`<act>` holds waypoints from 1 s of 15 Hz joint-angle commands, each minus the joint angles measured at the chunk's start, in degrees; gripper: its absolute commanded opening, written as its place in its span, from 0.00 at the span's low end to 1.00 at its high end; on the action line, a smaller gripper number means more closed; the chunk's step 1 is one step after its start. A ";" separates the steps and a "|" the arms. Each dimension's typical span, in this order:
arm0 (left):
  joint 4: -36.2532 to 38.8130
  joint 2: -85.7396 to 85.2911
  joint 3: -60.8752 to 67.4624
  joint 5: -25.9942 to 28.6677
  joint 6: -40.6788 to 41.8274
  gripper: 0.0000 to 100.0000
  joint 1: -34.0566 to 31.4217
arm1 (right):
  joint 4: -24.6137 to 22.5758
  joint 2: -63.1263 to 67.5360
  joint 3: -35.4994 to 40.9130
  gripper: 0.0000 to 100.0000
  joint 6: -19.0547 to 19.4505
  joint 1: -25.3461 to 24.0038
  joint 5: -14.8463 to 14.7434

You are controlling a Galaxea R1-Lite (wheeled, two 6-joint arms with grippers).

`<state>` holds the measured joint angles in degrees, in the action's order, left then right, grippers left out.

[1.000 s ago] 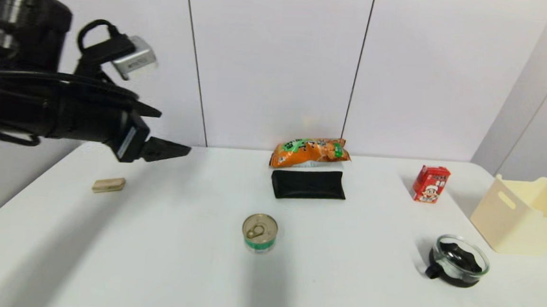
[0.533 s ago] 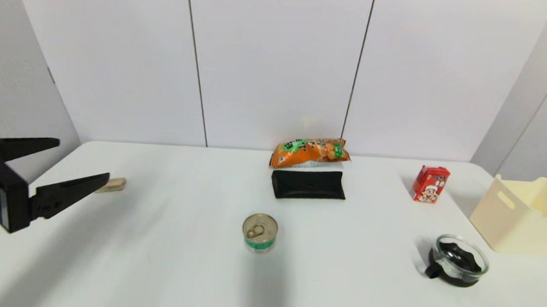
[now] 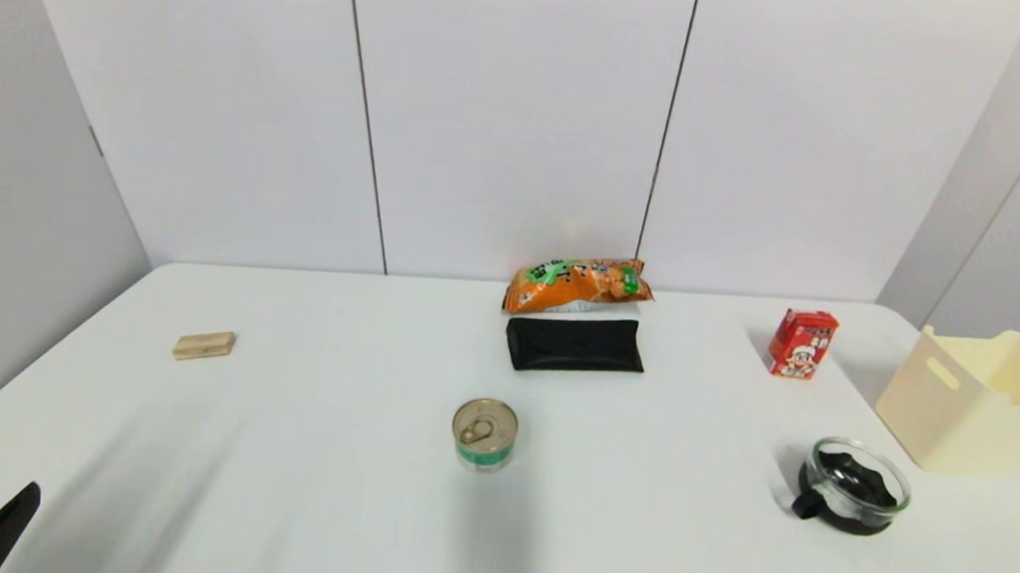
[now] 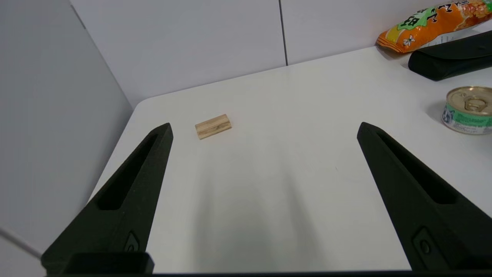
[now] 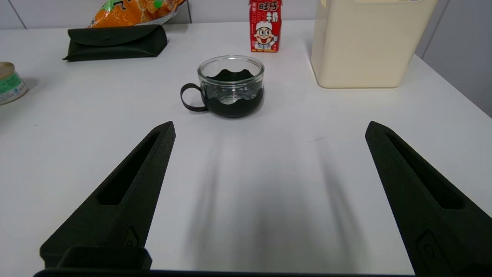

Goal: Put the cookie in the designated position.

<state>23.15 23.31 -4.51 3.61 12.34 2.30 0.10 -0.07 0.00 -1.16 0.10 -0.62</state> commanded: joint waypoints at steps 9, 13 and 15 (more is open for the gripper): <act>-23.15 -23.40 4.60 -3.17 -11.72 1.00 -2.22 | -0.01 -0.01 0.09 1.00 -0.07 -0.01 0.01; -23.06 -23.31 4.60 -3.96 -12.78 1.00 -2.22 | -0.01 -0.01 0.09 1.00 -0.07 -0.01 0.01; -23.06 -23.40 4.60 -3.96 -12.78 1.00 -2.22 | -0.01 -0.01 0.09 1.00 -0.07 -0.01 0.01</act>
<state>0.07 -0.21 0.00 -0.27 -0.44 0.10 0.10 -0.07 0.00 -1.23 0.10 -0.60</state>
